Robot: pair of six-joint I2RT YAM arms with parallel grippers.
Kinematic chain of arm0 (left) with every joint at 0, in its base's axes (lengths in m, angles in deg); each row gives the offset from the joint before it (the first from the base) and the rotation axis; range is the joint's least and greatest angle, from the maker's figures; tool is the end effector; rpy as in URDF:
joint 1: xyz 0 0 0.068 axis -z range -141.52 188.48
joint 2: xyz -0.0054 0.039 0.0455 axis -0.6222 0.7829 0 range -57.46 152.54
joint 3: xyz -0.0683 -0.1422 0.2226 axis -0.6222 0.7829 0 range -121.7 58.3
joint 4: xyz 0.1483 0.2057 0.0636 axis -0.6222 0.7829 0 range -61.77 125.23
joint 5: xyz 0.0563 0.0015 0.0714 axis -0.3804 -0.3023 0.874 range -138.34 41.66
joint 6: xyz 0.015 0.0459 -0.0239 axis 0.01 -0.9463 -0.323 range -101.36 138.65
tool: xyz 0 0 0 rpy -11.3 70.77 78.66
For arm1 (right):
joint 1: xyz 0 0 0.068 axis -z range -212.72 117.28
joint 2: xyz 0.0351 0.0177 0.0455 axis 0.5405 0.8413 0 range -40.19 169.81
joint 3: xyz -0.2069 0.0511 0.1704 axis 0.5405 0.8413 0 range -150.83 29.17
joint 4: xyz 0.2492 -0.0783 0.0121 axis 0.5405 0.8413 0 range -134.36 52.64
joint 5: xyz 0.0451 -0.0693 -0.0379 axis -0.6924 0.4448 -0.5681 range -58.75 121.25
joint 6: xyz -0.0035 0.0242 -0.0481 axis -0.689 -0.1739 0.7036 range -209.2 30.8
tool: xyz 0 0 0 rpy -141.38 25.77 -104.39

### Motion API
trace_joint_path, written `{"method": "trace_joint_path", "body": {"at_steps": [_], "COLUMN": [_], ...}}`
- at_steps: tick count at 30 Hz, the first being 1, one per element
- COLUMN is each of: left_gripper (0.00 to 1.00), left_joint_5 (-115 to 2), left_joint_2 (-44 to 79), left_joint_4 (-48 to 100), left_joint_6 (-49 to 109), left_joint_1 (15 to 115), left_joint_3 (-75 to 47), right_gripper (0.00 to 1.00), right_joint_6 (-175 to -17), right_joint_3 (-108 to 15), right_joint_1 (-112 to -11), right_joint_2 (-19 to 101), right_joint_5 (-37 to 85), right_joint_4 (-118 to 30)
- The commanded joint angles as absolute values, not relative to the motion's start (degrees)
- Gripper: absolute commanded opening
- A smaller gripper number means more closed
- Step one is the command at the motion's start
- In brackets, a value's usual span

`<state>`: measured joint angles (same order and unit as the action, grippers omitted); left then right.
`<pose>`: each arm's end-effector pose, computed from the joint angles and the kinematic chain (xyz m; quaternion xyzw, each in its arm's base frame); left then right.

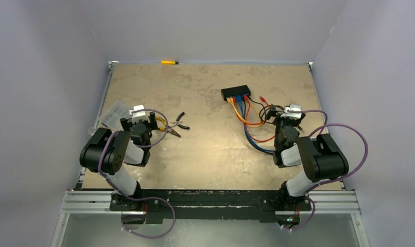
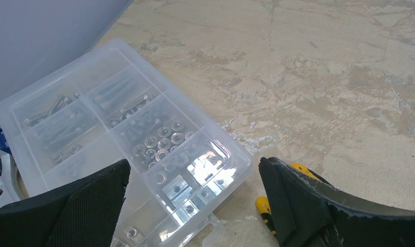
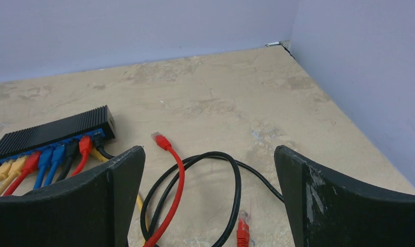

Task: Pull the plug from the switch port
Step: Move the switch port to the center of the board.

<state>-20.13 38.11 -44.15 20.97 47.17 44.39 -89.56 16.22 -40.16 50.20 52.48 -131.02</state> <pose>0.2444 -0.0203 0.1256 -0.1165 0.7466 0.1246 0.6430 0.2392 0.0181 0.1686 0.1007 0.6444 -0.0682 0.7550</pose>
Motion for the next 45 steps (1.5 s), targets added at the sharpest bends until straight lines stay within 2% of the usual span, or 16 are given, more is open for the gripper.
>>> {"method": "trace_joint_path", "body": {"at_steps": [1, 8, 12, 14, 16, 19, 22, 26, 30, 36, 45], "left_gripper": [0.99, 0.99, 0.99, 0.99, 0.99, 0.99, 0.99, 0.99, 0.99, 0.99, 0.99], "left_joint_5": [-20.3, -19.3, -18.0, -16.2, -16.9, -20.3, -28.7, -38.8, -34.9, -29.3, -37.1], "left_joint_2": [38.0, 37.7, 32.0, 25.9, 21.5, 20.5, 21.4, 18.2, 15.0, 16.6, 16.7], "left_joint_4": [-46.9, -47.6, -37.6, -22.4, -3.9, 21.0, 34.6, 36.9, 43.4, 57.3, 50.2], "left_joint_6": [21.3, 21.0, 19.5, 20.2, 22.9, 30.0, 34.6, 41.3, 51.9, 55.4, 52.4], "left_joint_1": [46.8, 46.8, 48.7, 49.9, 49.8, 49.8, 49.8, 49.8, 49.6, 49.1, 49.1], "left_joint_3": [43.5, 43.8, 40.2, 33.7, 24.6, 10.6, 0.7, -1.3, -3.0, -5.0, 3.5], "right_gripper": [0.99, 0.99, 0.99, 0.99, 0.99, 0.99, 0.99, 0.99, 0.99, 0.99, 0.99], "right_joint_6": [-88.5, -88.7, -87.8, -87.7, -88.1, -96.9, -102.1, -104.7, -108.2, -118.4, -122.6], "right_joint_3": [15.5, 14.8, 16.7, 19.3, 18.4, 9.0, 0.5, -5.6, -8.2, -13.0, -19.9], "right_joint_1": [-40.0, -39.9, -40.1, -40.2, -40.1, -40.2, -40.1, -40.1, -40.1, -40.1, -40.0], "right_joint_2": [50.2, 50.1, 48.9, 43.6, 35.4, 23.2, 17.1, 14.9, 13.1, 14.1, 22.5], "right_joint_5": [51.7, 50.9, 53.7, 54.0, 53.3, 51.1, 50.6, 41.2, 33.9, 36.7, 40.3], "right_joint_4": [-133.9, -132.2, -137.0, -137.6, -127.4, -97.7, -76.2, -65.1, -61.6, -50.3, -43.8]}}
